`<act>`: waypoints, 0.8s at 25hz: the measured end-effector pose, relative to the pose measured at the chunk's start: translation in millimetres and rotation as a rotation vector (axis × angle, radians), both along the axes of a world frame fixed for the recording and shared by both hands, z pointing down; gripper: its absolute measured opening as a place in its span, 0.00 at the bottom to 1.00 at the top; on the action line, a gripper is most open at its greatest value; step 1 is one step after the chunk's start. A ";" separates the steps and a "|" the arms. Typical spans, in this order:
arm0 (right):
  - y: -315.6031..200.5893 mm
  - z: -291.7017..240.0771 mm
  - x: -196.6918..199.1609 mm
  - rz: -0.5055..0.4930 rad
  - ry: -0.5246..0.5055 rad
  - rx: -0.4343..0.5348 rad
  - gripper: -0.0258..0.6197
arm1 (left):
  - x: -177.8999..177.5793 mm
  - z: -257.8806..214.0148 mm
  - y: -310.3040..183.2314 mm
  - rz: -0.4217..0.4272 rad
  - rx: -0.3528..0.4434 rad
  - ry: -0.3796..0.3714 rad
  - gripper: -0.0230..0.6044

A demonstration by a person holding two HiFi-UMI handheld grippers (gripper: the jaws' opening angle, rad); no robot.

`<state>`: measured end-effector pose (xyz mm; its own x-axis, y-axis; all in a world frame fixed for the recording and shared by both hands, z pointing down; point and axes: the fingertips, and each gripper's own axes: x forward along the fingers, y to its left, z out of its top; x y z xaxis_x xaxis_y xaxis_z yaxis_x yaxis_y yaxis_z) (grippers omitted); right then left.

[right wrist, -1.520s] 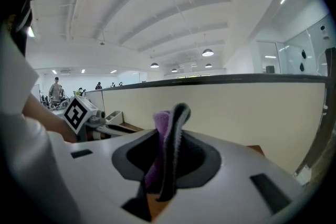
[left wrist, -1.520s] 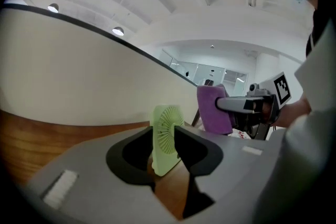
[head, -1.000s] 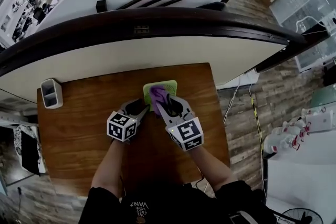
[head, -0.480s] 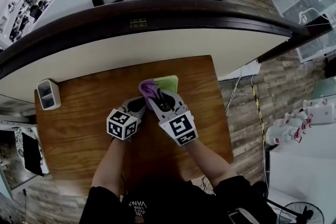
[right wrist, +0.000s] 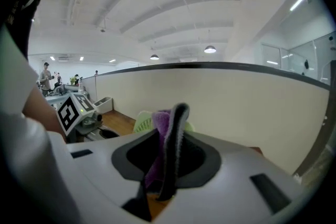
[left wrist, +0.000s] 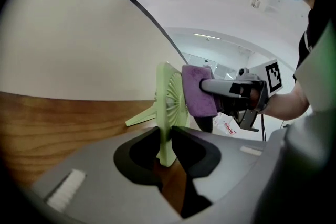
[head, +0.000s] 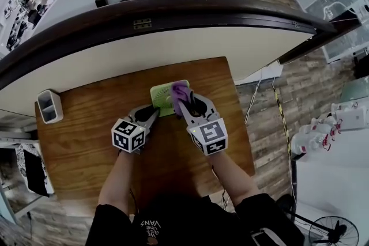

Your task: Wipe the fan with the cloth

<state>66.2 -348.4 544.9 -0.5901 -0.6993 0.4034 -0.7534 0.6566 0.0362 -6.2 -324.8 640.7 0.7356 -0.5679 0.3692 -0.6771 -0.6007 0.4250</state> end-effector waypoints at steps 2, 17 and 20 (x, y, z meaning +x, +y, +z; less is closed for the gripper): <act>-4.7 0.1 16.3 0.046 0.002 0.000 0.19 | 0.1 -0.3 -0.6 0.002 0.003 0.002 0.17; 12.2 3.0 28.6 0.084 0.020 -0.017 0.19 | -1.4 -1.8 1.8 -0.028 0.018 0.006 0.18; 24.6 5.6 2.3 0.012 0.015 -0.021 0.19 | -6.7 -5.7 7.8 -0.046 0.023 0.014 0.18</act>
